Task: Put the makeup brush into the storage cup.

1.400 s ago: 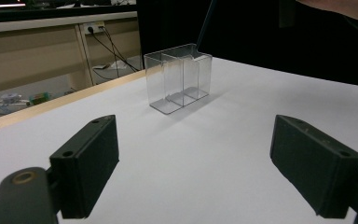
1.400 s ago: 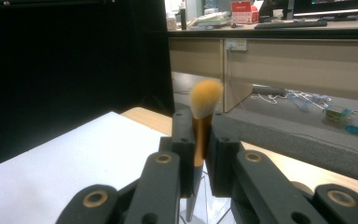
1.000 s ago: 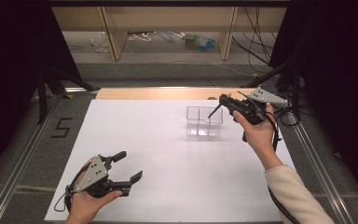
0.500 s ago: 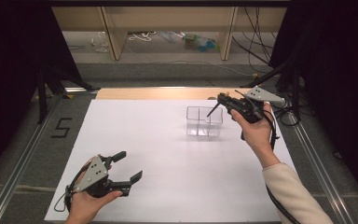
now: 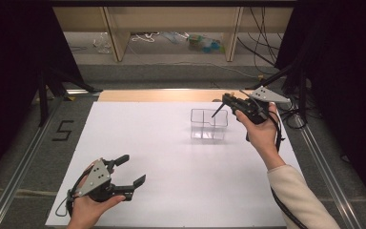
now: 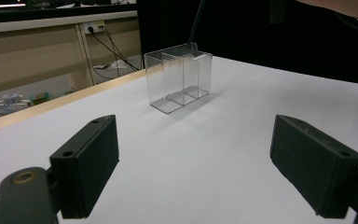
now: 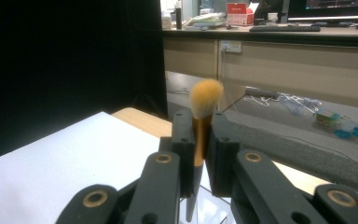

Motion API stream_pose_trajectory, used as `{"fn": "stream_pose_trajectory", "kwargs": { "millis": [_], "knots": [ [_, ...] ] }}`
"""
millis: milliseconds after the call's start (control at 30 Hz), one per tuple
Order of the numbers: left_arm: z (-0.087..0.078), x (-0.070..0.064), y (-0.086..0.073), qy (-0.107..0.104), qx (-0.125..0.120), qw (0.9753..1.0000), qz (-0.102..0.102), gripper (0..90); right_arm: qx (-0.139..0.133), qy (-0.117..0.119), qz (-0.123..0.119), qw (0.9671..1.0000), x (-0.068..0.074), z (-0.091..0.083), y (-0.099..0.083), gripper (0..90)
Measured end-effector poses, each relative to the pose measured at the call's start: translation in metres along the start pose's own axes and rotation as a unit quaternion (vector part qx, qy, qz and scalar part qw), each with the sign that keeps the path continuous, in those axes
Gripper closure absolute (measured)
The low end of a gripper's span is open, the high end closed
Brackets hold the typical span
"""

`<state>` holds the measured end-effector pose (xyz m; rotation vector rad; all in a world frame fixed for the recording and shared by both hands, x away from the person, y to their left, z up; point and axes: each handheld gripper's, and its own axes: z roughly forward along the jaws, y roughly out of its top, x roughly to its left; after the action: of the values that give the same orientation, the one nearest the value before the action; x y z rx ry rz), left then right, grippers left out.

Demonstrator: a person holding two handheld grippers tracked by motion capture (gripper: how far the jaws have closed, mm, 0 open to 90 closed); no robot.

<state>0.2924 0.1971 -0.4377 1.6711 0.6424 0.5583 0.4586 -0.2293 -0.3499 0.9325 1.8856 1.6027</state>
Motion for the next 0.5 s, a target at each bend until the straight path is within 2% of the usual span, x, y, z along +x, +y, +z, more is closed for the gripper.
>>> {"fn": "stream_pose_trajectory", "kwargs": {
  "millis": [500],
  "knots": [
    [0.0002,0.0,-0.0001,0.0,0.001,1.0,0.001,15.1,0.002,-0.006,-0.007,1.0,-0.0005,0.0055,0.0009,83.9]
  ]
}}
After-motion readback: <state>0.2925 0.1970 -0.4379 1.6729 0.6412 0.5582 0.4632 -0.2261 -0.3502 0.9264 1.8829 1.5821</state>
